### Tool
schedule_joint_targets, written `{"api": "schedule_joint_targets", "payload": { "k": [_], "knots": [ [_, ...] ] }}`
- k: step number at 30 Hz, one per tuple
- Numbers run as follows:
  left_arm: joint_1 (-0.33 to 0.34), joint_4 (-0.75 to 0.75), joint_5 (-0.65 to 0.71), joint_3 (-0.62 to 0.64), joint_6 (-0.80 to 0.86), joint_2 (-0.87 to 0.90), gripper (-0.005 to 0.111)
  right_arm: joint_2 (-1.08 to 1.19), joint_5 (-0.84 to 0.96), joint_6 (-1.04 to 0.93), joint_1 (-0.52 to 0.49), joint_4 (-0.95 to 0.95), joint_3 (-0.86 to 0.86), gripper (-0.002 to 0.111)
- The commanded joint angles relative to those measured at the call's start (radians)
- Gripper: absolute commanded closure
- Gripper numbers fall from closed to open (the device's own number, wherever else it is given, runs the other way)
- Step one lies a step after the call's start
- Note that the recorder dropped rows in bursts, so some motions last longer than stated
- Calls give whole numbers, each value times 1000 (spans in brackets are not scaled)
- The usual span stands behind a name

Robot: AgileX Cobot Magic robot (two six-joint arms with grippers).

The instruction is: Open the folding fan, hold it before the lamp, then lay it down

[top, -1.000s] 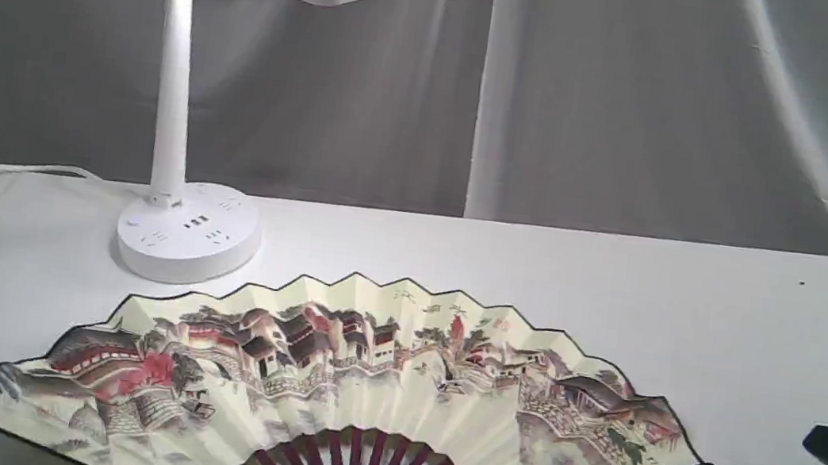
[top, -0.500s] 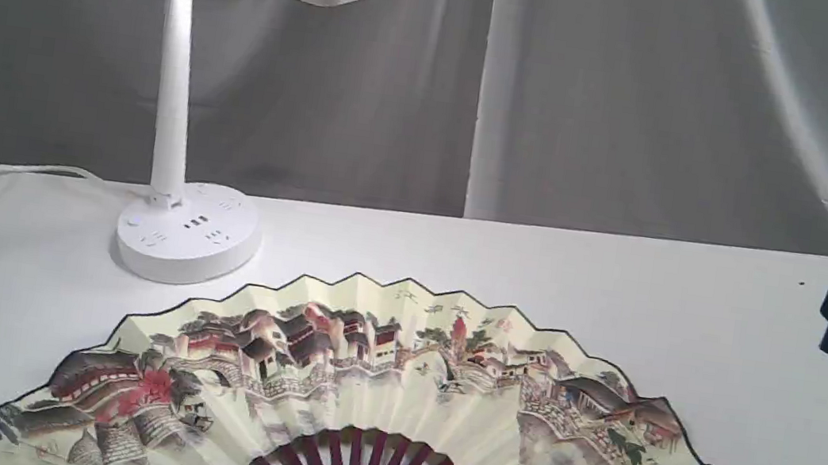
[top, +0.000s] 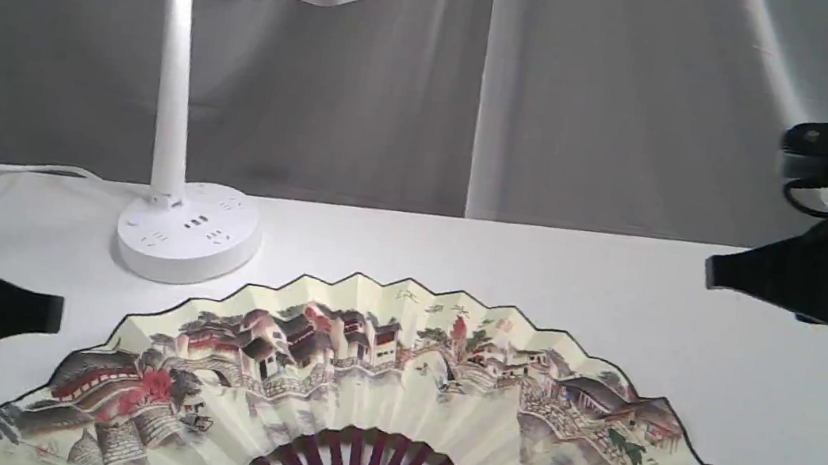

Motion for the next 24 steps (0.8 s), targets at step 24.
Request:
{"api": "schedule_joint_targets", "payload": {
  "k": [24],
  "knots": [
    [-5, -602, 776, -470, 723, -107, 107, -220, 768, -407, 40, 500, 22, 108]
  ]
}}
